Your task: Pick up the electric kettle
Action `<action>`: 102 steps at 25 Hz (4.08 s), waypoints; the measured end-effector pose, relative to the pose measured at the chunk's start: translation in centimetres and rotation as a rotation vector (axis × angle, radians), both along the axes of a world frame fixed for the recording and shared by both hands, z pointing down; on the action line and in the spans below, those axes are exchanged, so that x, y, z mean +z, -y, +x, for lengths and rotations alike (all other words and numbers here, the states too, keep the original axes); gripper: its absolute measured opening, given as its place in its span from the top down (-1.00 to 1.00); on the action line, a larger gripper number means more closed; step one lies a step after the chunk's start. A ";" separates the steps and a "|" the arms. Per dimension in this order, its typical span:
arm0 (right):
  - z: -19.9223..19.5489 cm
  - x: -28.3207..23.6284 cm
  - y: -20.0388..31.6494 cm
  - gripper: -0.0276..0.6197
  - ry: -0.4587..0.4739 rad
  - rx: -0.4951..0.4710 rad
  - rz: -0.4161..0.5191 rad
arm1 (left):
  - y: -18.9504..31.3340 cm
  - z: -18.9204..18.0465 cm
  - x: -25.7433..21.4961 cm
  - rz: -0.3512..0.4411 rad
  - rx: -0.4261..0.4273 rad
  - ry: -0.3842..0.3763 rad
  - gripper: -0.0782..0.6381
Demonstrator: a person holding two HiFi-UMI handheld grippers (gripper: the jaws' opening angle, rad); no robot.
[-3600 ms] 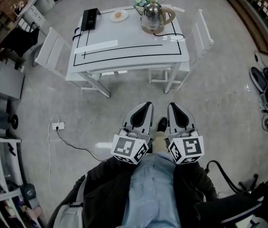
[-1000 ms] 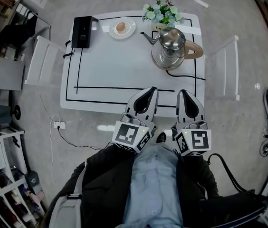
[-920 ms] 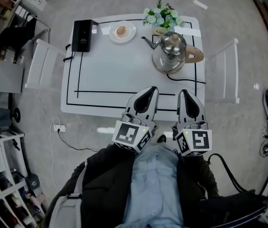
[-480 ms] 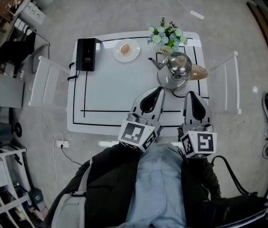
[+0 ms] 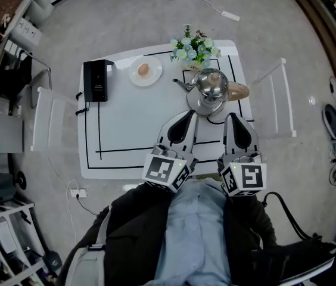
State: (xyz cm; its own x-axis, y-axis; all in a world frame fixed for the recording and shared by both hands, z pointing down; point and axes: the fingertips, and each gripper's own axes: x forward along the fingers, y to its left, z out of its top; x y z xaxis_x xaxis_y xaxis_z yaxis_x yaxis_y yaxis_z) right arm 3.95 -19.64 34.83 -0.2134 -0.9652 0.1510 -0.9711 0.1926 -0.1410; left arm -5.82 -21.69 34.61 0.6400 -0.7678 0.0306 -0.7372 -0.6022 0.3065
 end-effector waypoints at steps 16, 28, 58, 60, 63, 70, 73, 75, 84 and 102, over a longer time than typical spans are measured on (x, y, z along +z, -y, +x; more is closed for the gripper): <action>2.5 3.3 2.4 0.86 0.029 0.005 -0.092 | 2.6 1.8 1.6 -0.048 -0.021 -0.039 0.76; 4.0 8.5 3.8 0.86 0.048 -0.031 -0.151 | 4.5 0.2 6.4 -0.084 -0.136 0.048 0.76; 9.4 13.3 7.3 0.20 0.029 0.098 -0.196 | 8.9 -2.9 8.8 -0.092 -0.282 -0.109 0.16; 9.6 13.3 7.8 0.20 0.028 0.103 -0.193 | 9.4 -3.0 8.8 -0.088 -0.292 -0.105 0.16; 9.8 13.4 8.4 0.20 0.025 0.102 -0.193 | 10.2 -3.1 8.7 -0.080 -0.301 -0.102 0.16; 10.1 13.4 10.0 0.20 0.008 0.099 -0.185 | 12.0 -2.9 8.4 -0.058 -0.299 -0.094 0.16; 10.3 13.5 10.6 0.20 0.000 0.097 -0.185 | 12.6 -2.6 8.7 -0.061 -0.297 -0.096 0.16; 10.4 13.5 11.1 0.20 -0.004 0.094 -0.184 | 12.9 -2.5 8.8 -0.065 -0.302 -0.100 0.16; 10.3 13.6 12.3 0.20 -0.026 0.079 -0.169 | 13.9 -2.1 8.9 -0.051 -0.296 -0.075 0.34; 9.4 13.4 12.6 0.56 -0.045 0.039 -0.159 | 14.0 -1.5 9.0 -0.036 -0.281 -0.005 0.65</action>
State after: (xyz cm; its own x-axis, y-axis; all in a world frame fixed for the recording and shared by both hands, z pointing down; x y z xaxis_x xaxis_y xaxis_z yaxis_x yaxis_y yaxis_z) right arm 13.32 -32.21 48.23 -0.1657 -0.9359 0.3110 -0.9834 0.1332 -0.1229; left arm -7.31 -35.72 43.60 0.4024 -0.9136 0.0583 -0.8720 -0.3631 0.3283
